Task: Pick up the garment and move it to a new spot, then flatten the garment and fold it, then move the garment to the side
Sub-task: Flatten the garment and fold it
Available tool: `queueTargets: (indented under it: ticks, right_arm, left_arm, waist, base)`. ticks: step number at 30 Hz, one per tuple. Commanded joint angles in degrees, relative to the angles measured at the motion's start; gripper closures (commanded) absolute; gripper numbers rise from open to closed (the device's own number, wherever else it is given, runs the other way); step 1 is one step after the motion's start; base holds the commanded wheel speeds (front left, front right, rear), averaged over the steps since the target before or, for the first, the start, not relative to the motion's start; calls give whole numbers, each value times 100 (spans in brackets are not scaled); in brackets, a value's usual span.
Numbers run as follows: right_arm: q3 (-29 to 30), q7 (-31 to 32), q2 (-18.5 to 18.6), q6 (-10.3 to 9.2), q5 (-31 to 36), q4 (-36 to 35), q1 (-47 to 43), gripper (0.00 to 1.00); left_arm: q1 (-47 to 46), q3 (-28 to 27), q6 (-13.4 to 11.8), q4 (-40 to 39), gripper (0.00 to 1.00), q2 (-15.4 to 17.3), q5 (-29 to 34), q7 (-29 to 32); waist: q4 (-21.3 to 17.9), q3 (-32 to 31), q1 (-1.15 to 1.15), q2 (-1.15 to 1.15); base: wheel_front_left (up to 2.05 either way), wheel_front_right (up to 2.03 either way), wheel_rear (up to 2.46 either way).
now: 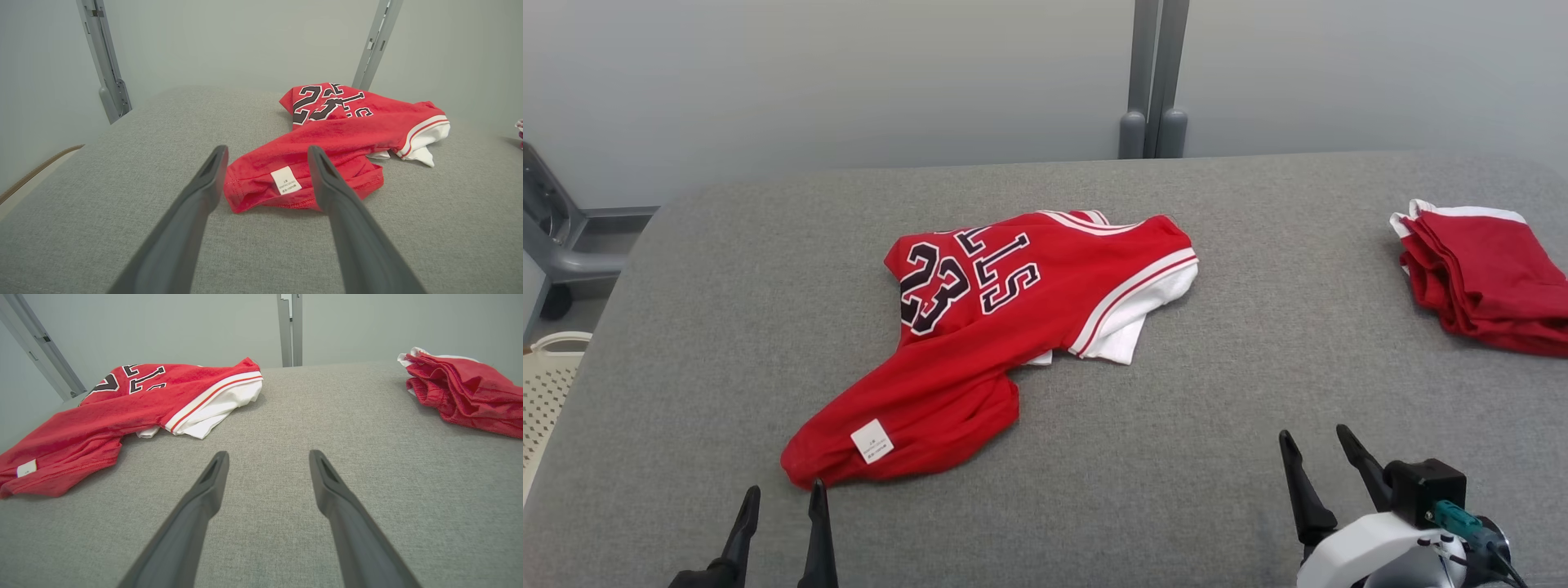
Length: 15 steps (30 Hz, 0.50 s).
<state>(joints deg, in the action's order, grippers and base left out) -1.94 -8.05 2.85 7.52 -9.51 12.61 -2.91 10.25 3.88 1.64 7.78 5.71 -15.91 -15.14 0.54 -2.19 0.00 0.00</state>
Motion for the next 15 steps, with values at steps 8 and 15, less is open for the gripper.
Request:
queueTargets:
  ticks: [8,15]
  right_arm:
    - [-126,411,10,-7,239,321,756,0]
    - [86,1018,11,-7,115,1135,1811,0]
  left_arm:
    - [-177,82,166,3,0,-104,150,-2]
    - [-392,205,277,-28,0,-151,253,-2]
  waist:
    - [182,135,0,0]
    - [528,495,0,0]
  base:
    - [0,0,0]
    - [0,0,0]
